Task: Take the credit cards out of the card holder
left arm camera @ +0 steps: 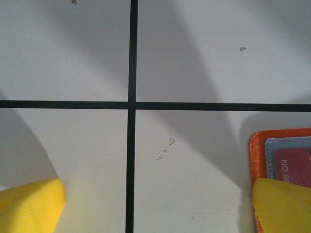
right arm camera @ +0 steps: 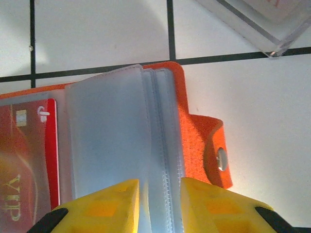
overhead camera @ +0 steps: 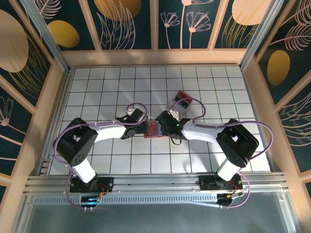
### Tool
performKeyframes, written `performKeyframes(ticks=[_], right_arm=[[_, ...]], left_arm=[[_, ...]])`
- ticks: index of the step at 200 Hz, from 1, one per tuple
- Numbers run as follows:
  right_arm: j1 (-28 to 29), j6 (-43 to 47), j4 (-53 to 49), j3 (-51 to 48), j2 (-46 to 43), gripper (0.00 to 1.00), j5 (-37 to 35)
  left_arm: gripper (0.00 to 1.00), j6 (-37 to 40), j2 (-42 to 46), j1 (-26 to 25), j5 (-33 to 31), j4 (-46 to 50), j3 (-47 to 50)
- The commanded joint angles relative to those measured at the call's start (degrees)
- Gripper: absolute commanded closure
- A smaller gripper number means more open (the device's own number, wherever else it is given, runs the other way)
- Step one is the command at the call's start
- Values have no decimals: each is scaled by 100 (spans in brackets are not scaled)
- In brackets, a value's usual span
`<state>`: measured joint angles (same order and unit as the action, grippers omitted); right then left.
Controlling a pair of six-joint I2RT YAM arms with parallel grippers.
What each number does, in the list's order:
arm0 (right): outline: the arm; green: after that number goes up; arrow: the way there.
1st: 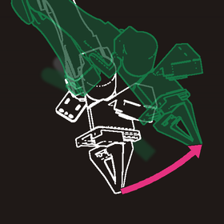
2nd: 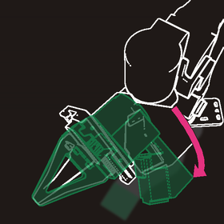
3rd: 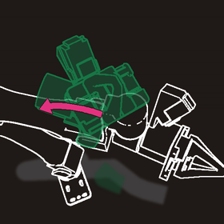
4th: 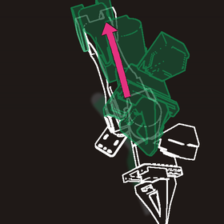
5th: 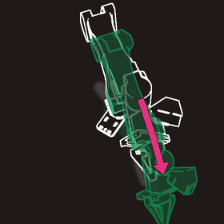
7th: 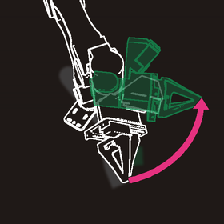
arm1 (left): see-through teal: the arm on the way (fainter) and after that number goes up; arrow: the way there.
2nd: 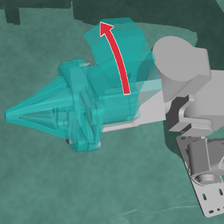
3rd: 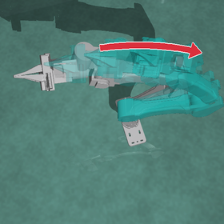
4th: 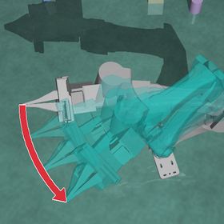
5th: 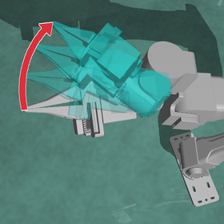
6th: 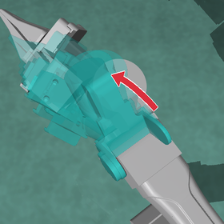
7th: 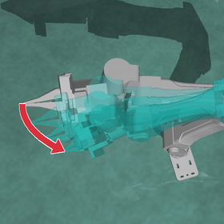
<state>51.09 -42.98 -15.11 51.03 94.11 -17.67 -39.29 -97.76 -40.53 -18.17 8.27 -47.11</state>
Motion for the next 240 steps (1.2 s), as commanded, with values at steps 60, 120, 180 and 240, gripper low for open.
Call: performKeyframes(ticks=[60,120,180,240], right_arm=[[-38,-71,-785,286,-747,75,-759],[-46,163,433,510,-1068,84,223],[-71,155,759,657,-570,96,678],[-278,45,957,182,-963,96,583]], left_arm=[[1,-46,-332,29,262,184,88],[1,-60,-340,35,311,138,88],[1,-29,-121,34,388,246,-64],[1,44,-11,-35,415,463,-569]])
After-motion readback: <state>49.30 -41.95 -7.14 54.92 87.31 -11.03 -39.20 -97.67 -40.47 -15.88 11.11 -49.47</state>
